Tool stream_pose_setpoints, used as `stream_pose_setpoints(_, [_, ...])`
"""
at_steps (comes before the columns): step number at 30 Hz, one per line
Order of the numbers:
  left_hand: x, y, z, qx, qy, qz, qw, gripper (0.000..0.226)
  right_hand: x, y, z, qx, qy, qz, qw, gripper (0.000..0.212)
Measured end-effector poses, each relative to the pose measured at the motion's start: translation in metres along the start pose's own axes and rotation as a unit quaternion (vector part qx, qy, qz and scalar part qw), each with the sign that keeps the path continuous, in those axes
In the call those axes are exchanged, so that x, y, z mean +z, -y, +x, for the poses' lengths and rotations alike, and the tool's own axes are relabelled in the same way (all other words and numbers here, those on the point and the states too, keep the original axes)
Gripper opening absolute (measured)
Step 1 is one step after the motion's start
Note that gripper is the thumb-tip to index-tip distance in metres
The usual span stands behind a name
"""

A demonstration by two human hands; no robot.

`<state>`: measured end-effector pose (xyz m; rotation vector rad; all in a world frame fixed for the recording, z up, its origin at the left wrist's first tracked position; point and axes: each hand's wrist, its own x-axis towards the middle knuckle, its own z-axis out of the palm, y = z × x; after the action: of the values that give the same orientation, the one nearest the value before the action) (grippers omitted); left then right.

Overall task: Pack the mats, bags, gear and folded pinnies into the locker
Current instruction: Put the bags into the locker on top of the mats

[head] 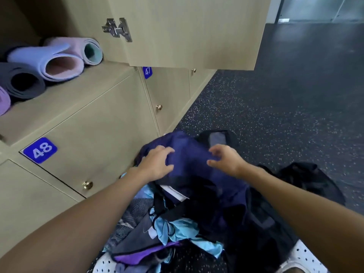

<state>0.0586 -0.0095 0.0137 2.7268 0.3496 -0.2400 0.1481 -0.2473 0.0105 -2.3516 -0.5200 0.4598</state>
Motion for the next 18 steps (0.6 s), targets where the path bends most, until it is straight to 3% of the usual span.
stream_pose_setpoints(4, [0.028,0.021,-0.001,0.013,0.067,0.073,0.995,0.068,0.033,-0.034,-0.014,0.004,0.065,-0.065,0.996,0.053])
stream_pose_setpoints(7, [0.043,0.024,-0.002,0.051,0.127,0.136,0.981,0.081,0.047,-0.051,-0.03,-0.011,0.123,-0.107,0.987,0.072])
stream_pose_setpoints(11, [0.065,0.02,0.002,0.088,0.177,0.138,0.971,0.092,0.06,-0.062,-0.042,-0.034,0.14,-0.159,0.977,0.088])
stream_pose_setpoints(14, [0.082,0.015,0.01,0.112,0.173,0.146,0.967,0.093,0.07,-0.077,-0.043,-0.025,0.117,-0.185,0.975,0.078])
stream_pose_setpoints(18, [0.097,0.005,0.015,0.155,0.17,0.158,0.96,0.096,0.074,-0.096,-0.039,-0.037,0.068,-0.137,0.988,0.036])
